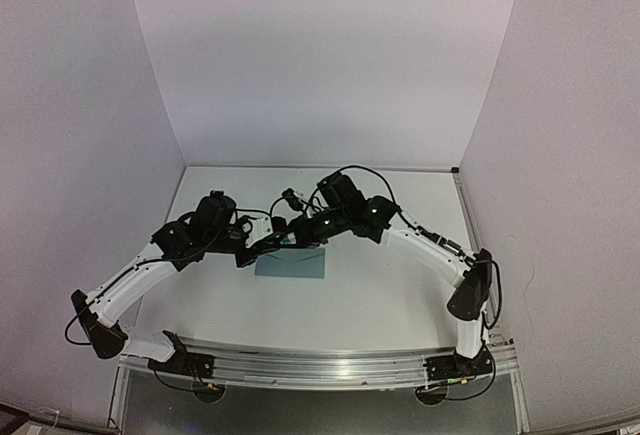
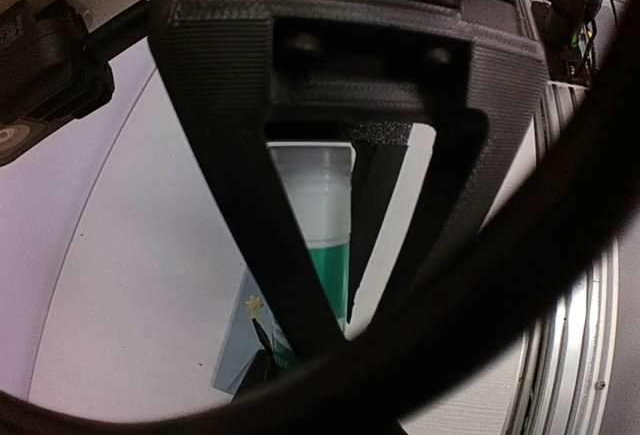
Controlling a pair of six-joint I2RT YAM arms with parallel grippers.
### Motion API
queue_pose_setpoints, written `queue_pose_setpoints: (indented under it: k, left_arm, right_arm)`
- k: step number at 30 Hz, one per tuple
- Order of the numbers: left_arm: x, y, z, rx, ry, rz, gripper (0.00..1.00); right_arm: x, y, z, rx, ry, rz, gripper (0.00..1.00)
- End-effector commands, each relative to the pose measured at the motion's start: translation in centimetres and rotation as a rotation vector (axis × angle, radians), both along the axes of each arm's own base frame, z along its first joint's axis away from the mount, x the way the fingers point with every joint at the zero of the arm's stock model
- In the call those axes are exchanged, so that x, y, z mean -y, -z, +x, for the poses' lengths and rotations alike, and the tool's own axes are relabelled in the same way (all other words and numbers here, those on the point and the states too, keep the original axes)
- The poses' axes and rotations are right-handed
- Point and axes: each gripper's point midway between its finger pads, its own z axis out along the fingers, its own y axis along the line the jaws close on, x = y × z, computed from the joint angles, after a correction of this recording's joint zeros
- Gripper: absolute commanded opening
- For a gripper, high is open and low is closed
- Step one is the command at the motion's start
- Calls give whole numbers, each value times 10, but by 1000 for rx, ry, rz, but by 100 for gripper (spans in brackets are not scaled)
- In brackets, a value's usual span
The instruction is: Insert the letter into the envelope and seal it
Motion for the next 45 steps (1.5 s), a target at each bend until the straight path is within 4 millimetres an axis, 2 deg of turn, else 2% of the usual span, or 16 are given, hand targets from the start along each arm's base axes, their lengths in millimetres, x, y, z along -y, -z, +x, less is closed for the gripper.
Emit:
queue_pose_setpoints:
  k: [1,3,9,15,16,17,18,19,20,21,23,27,31,37,41,45]
  left_arm:
    - [17,-44,0,123,59,-153,0]
    - [17,-42,-2,111,64,-153,0]
    - [17,-43,-3,103,59,-160,0]
    - [17,-38,-7,76,66,-160,0]
    - [16,-35,-7,68,63,-159,12]
    - [16,-32,-7,59,57,-159,32]
    - [16,-29,-5,51,38,-161,65]
    - [14,-28,-2,51,13,-161,89]
    - [13,-27,1,52,-9,-163,99]
    - [10,-28,4,60,-37,-162,99]
    - [4,-26,10,71,-83,-153,100]
    - [-6,-23,11,70,-135,-144,100]
    - [-12,-17,12,32,-187,-151,100]
    - [-22,-14,15,21,-227,-158,100]
    - [-25,-14,17,22,-233,-157,100]
    - [-26,-13,17,31,-229,-153,100]
  right_arm:
    - [-4,-23,-11,53,14,44,36]
    - [-2,-26,-8,63,30,47,30]
    - [0,-29,-5,62,41,54,0]
    - [5,-25,0,65,75,35,0]
    - [7,-23,3,65,90,28,0]
    - [9,-21,6,64,107,18,0]
    - [12,-18,10,59,127,7,0]
    - [17,-11,15,51,157,-15,0]
    - [24,-4,21,41,188,-39,0]
    - [32,4,29,37,230,-69,0]
    - [61,33,46,28,341,-218,0]
    - [124,96,71,70,481,-633,0]
    - [155,134,98,143,523,-903,0]
    - [159,197,130,84,479,-987,0]
    - [160,220,149,56,487,-995,0]
    - [161,244,156,31,470,-1010,0]
